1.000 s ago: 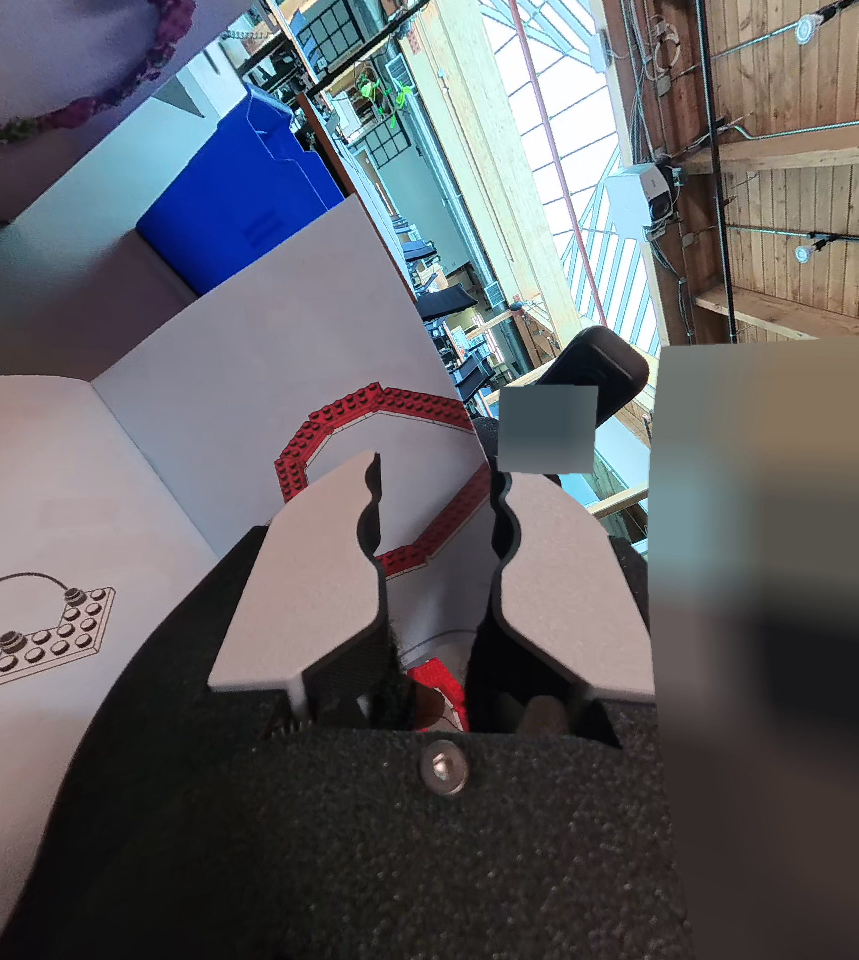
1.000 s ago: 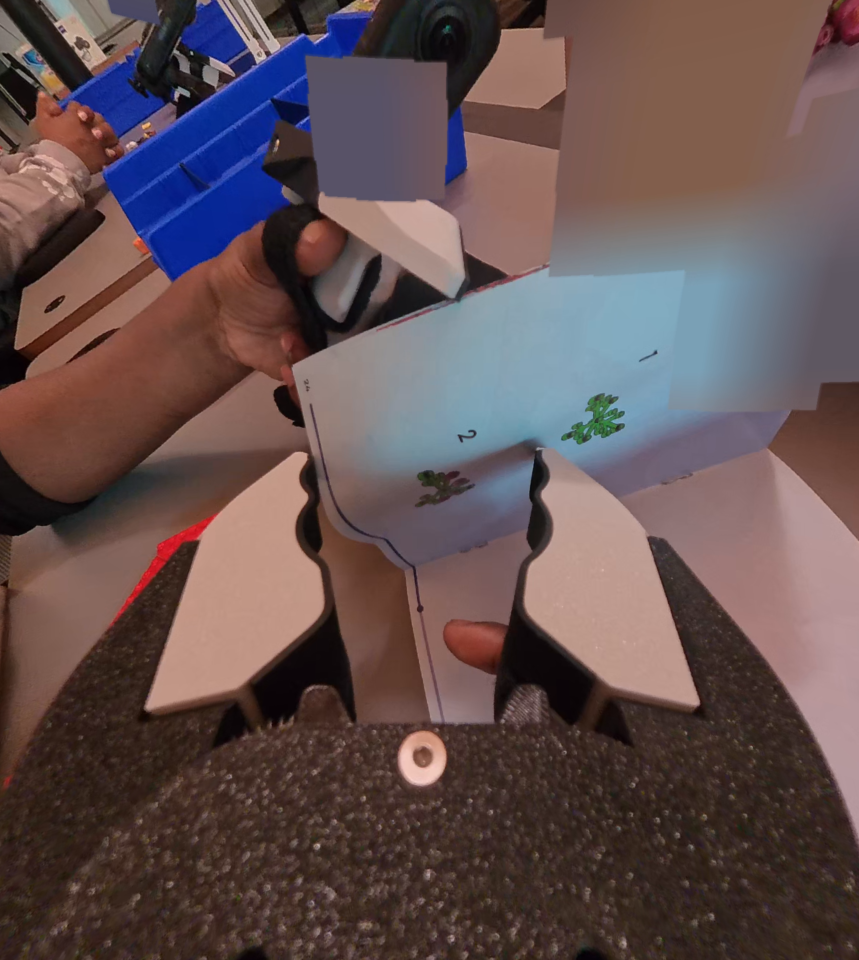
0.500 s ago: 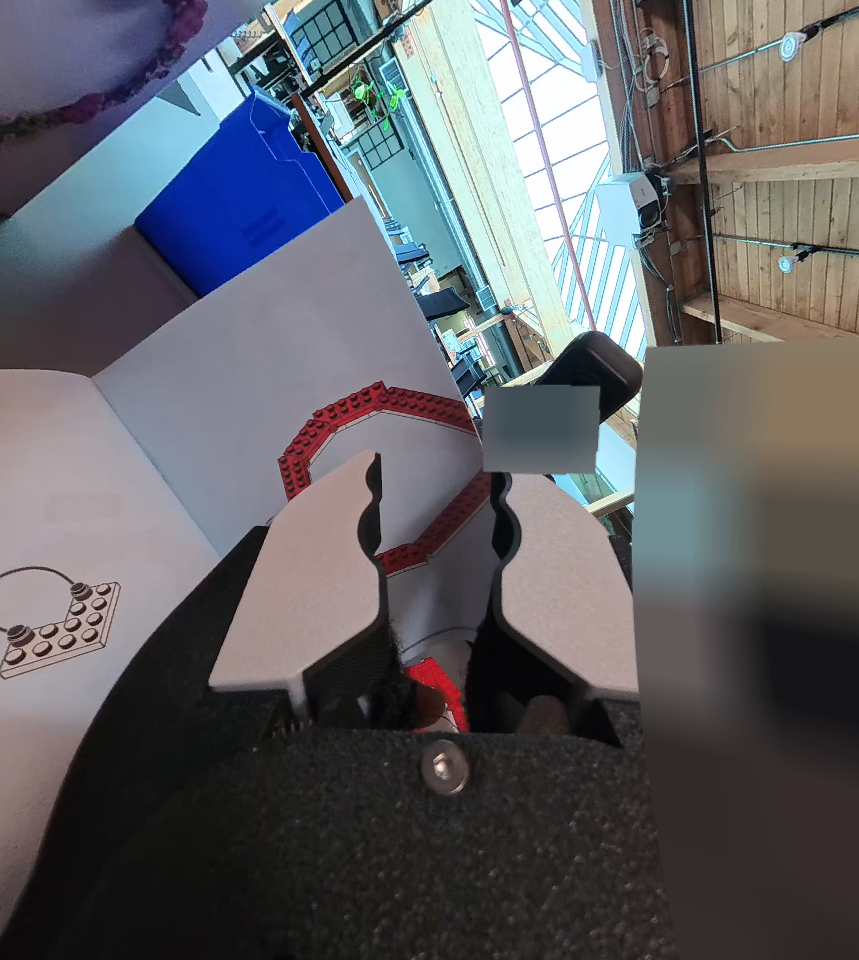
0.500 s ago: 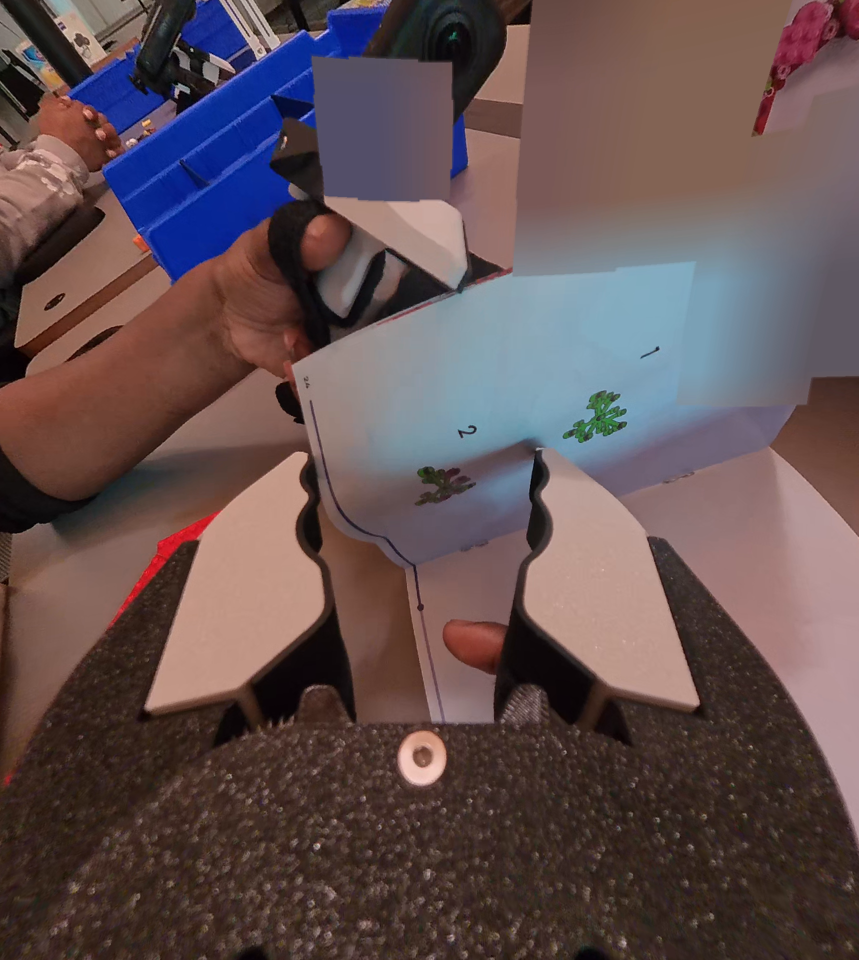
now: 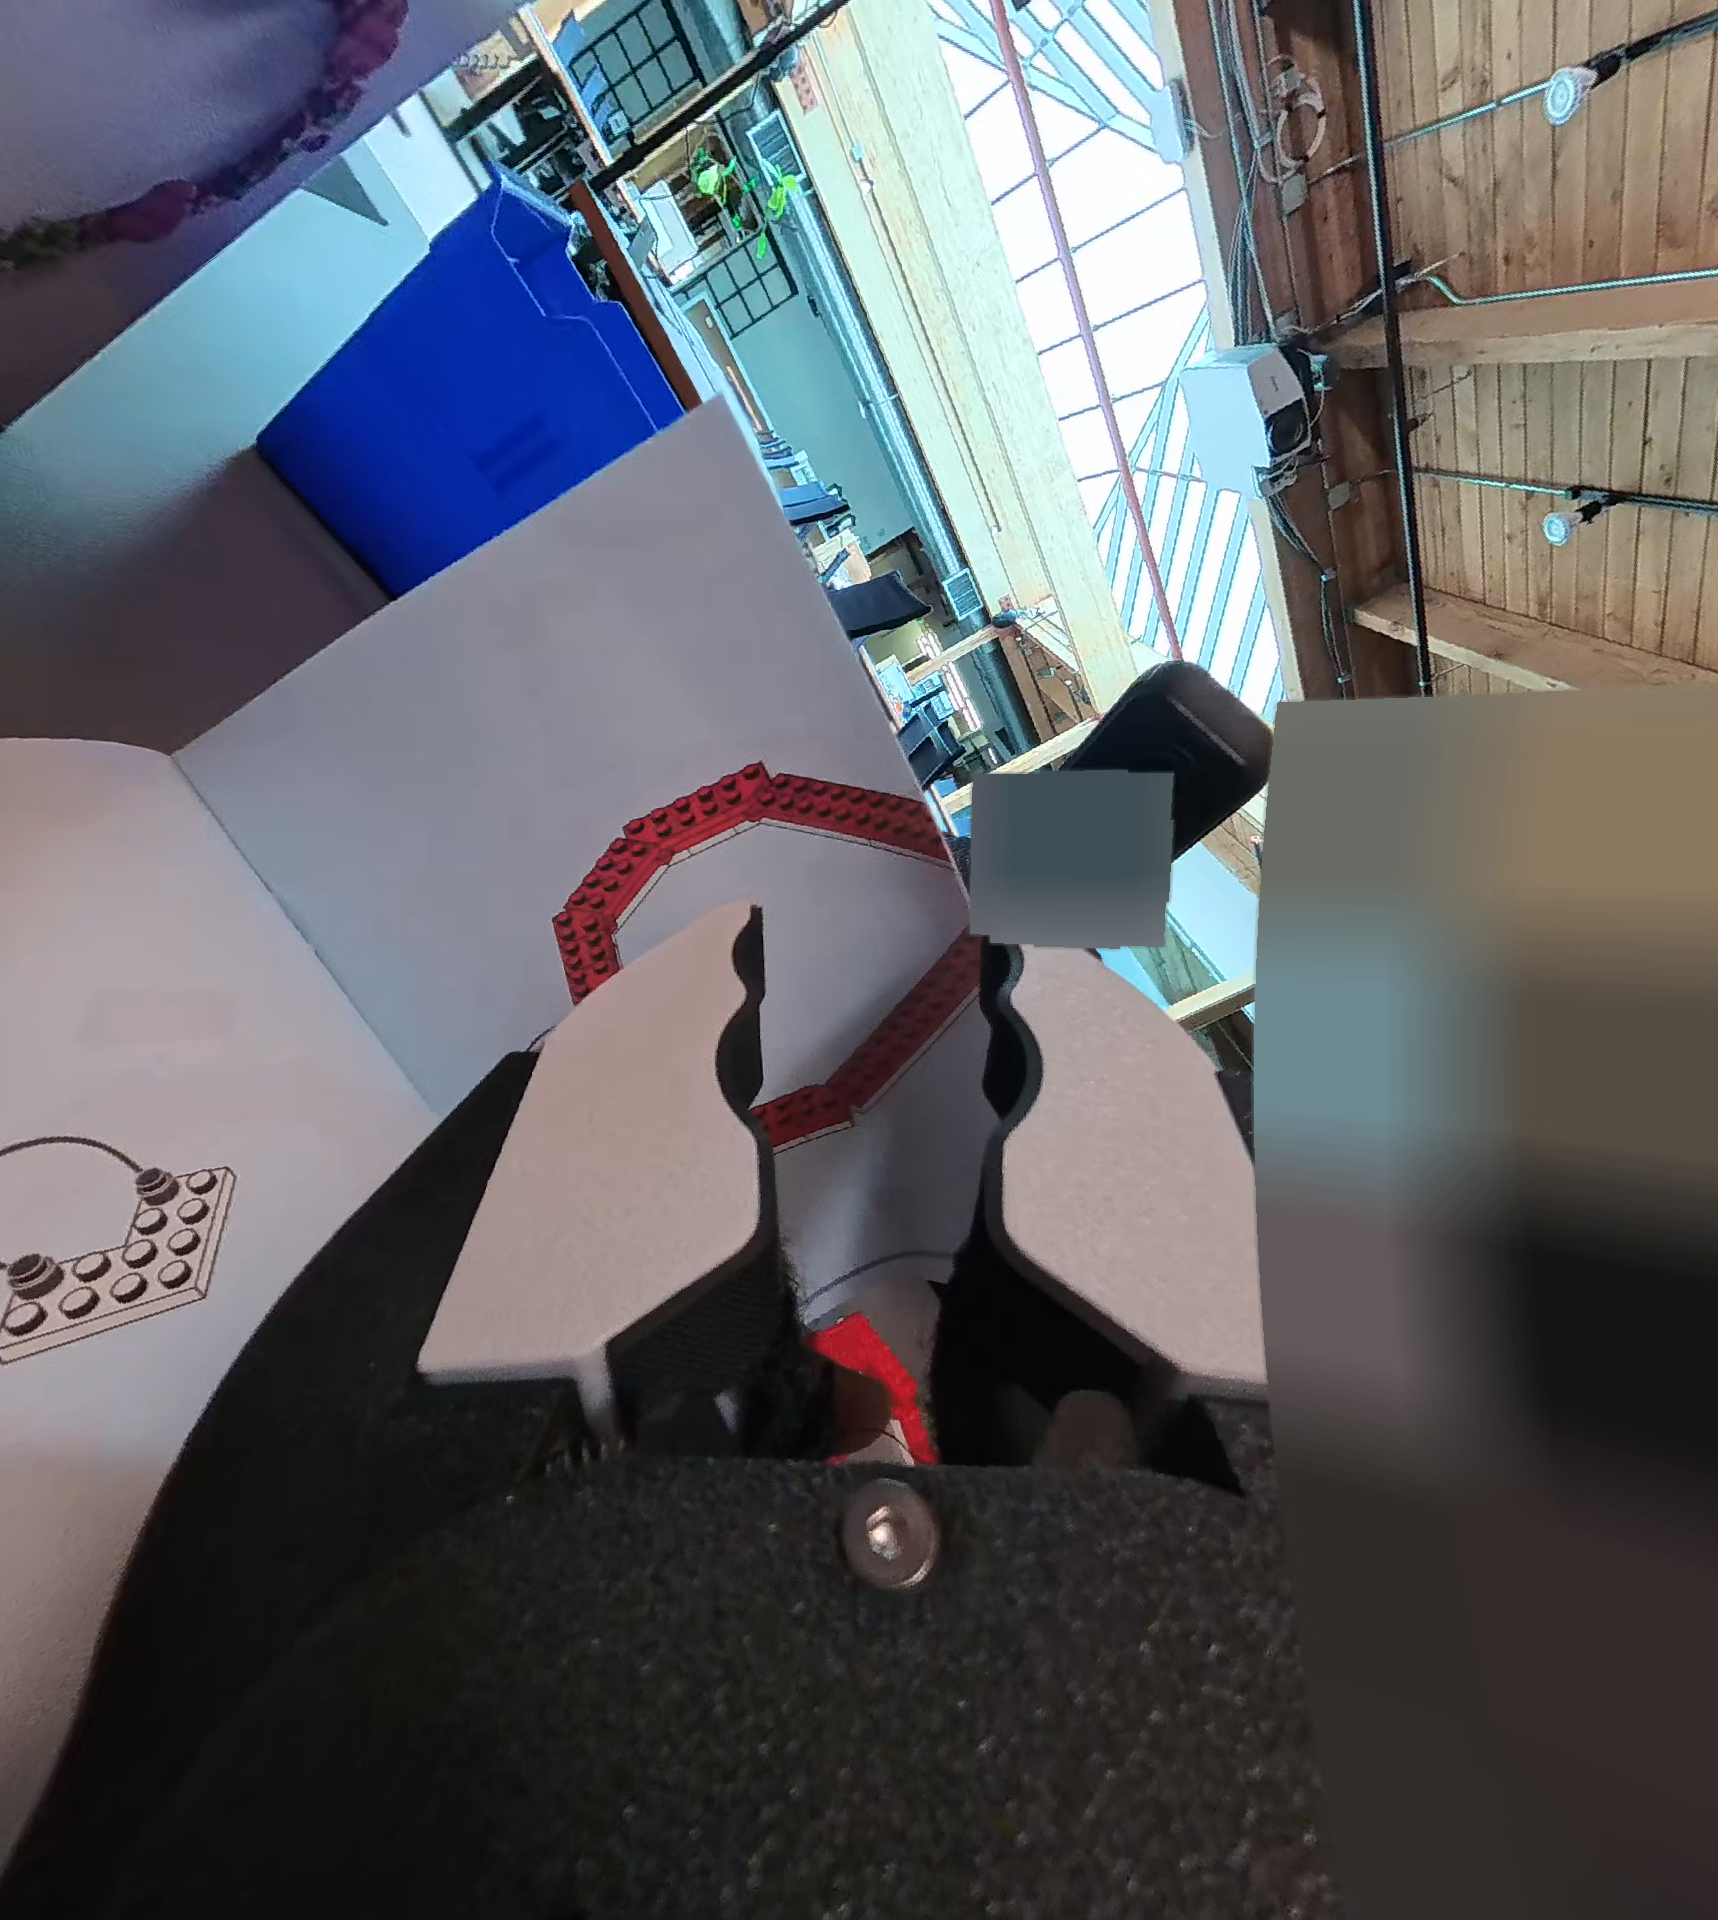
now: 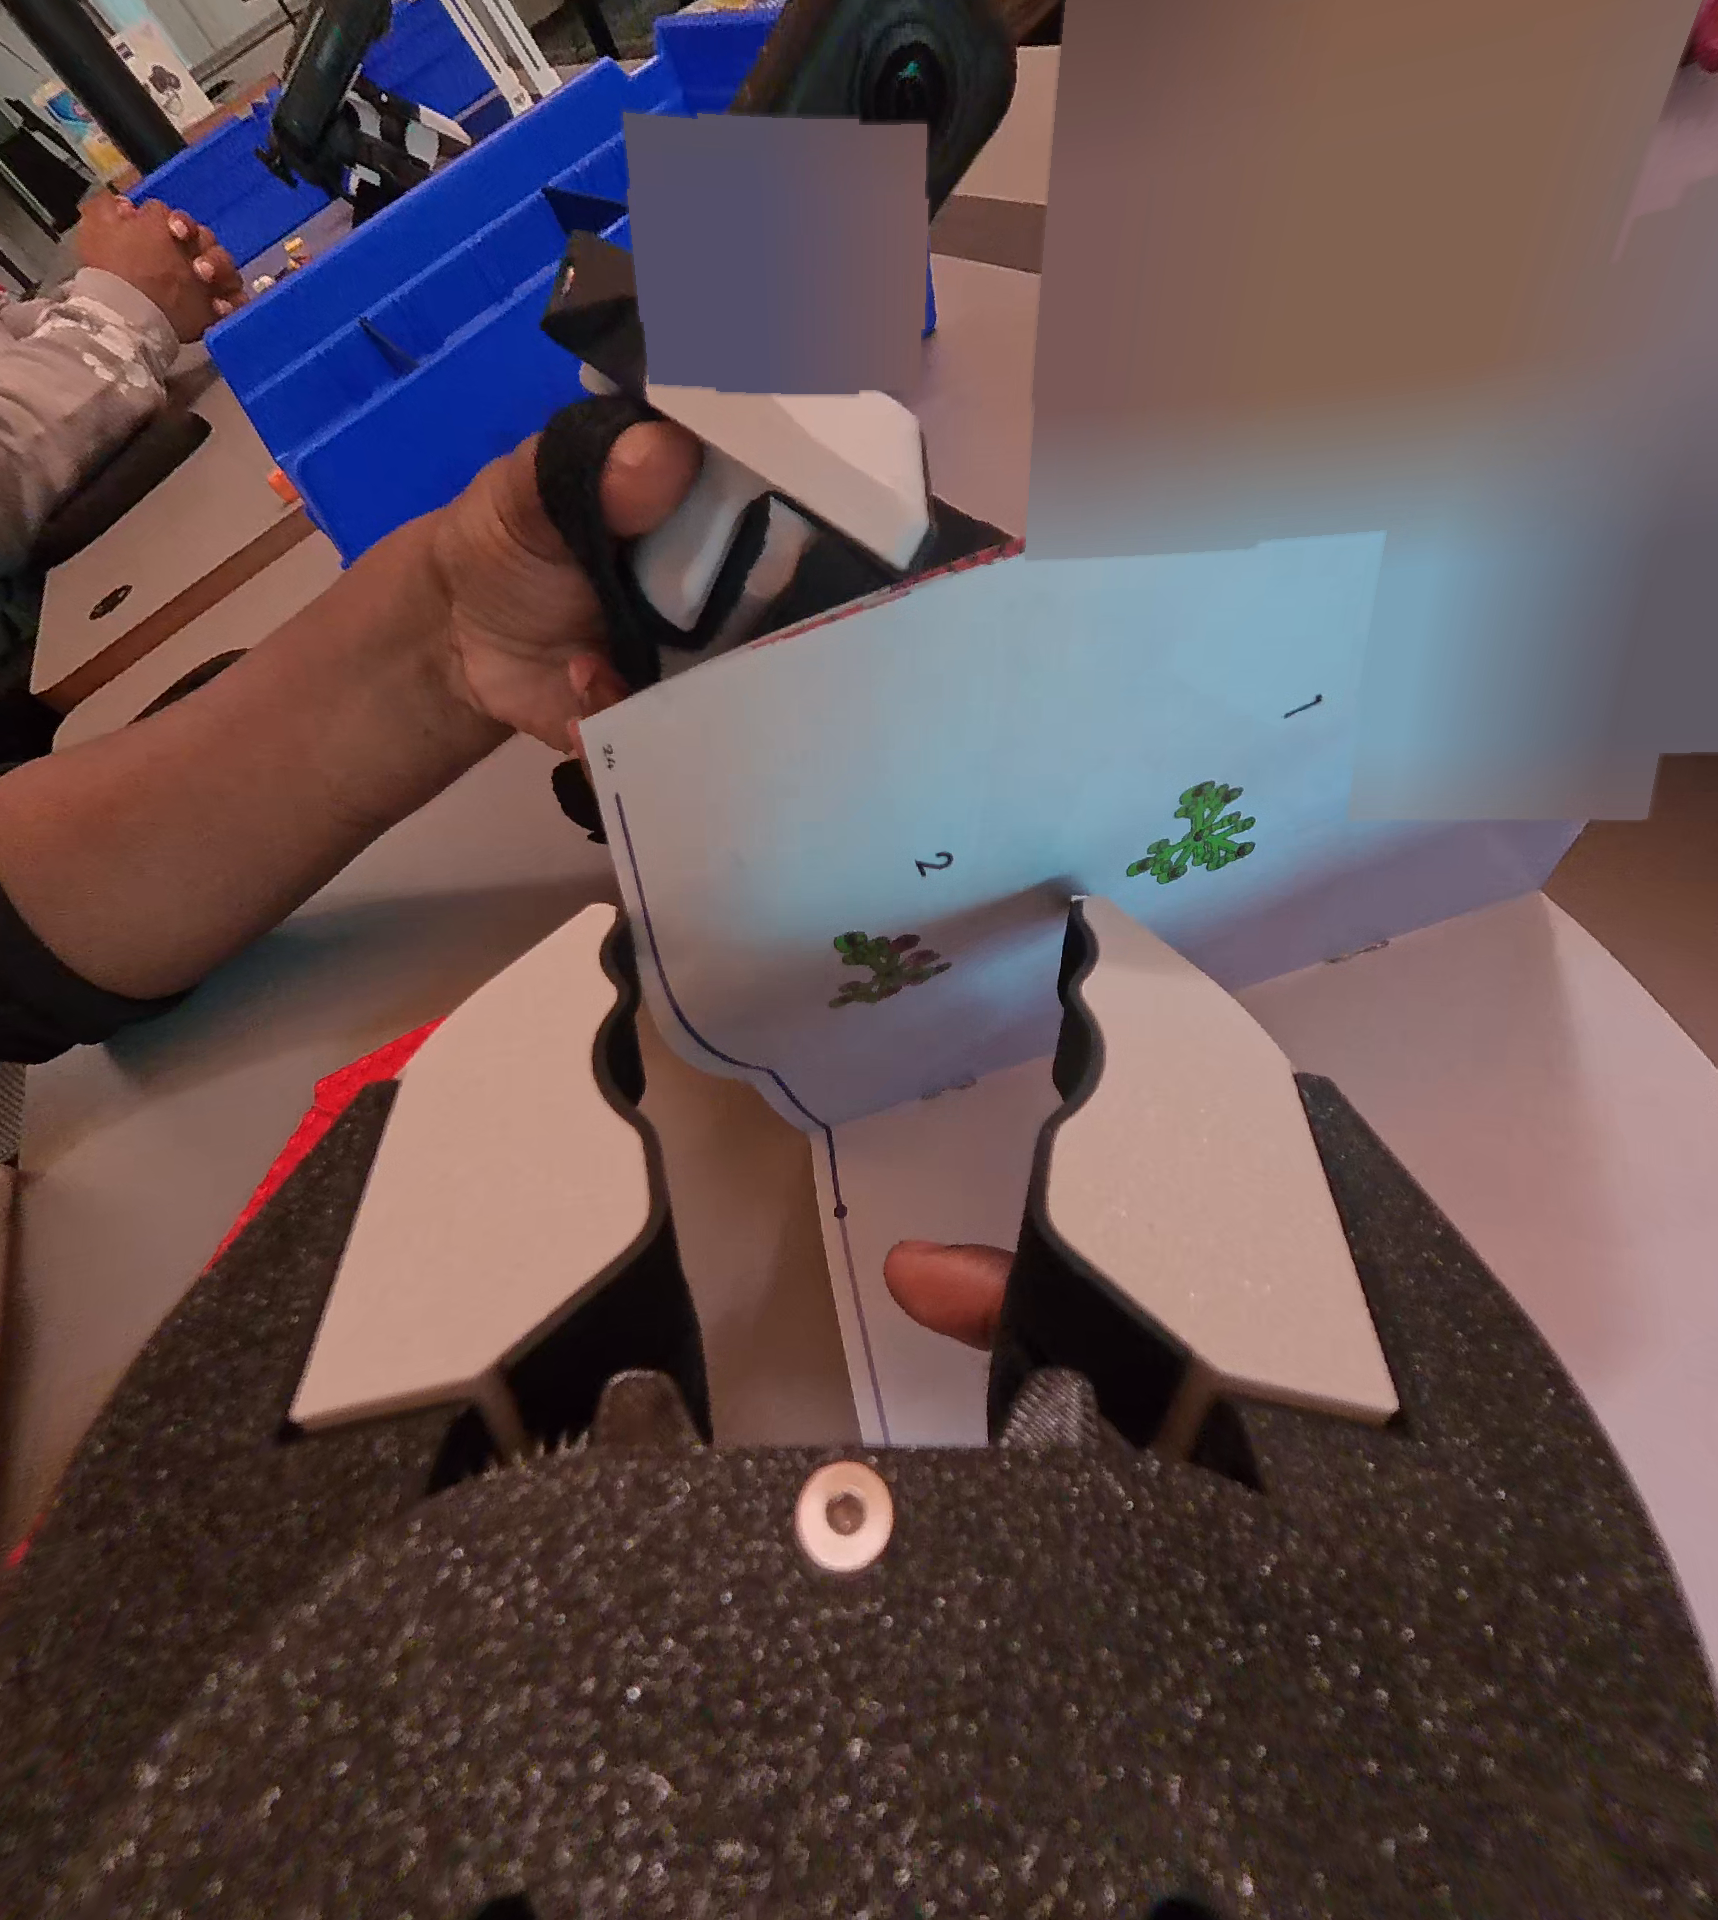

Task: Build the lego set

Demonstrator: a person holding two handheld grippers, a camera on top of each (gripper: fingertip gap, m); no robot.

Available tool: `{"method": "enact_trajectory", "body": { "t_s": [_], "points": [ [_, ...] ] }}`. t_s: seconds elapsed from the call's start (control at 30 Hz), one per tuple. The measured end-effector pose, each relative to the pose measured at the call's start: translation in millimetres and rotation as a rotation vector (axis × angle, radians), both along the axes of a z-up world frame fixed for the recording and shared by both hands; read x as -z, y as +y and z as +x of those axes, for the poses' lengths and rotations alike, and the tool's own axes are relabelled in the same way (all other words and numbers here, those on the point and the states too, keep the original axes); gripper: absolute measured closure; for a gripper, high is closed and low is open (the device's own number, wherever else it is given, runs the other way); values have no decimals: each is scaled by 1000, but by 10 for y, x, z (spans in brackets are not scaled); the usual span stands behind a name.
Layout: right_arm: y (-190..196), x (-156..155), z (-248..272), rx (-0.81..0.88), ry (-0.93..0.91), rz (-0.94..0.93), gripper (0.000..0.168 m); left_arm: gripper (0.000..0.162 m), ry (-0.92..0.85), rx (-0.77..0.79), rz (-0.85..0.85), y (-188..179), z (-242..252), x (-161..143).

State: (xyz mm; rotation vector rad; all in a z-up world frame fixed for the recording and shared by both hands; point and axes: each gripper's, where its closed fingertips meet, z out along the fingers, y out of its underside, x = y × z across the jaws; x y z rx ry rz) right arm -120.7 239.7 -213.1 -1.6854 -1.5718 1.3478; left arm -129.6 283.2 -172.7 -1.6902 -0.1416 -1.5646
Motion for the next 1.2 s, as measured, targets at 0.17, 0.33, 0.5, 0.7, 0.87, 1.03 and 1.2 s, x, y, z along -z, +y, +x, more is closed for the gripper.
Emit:
{"method": "enact_trajectory", "body": {
  "t_s": [0.17,0.33,0.5,0.7,0.87,1.03,1.2],
  "points": [
    [2,2,10,0,-1,1,90,125,33,-15,-3,11,-17,43],
    [12,24,58,-6,-28,9,89,126,91,-20,-12,11,-18,102],
    [137,42,337,8,-143,111,82,127,133,-16,-32,10,-1,186],
    [551,-295,661,267,-158,383,75,127,136,-17,-42,8,-12,216],
    [386,-531,612,254,-54,419,83,128,131,-22,-42,-5,-38,207],
    [214,85,315,72,-179,160,93,128,146,-47,-41,-128,-129,161],
    [-71,309,-10,-180,-206,219,114,130,373,-192,-45,-398,-427,36]
  ]
}}
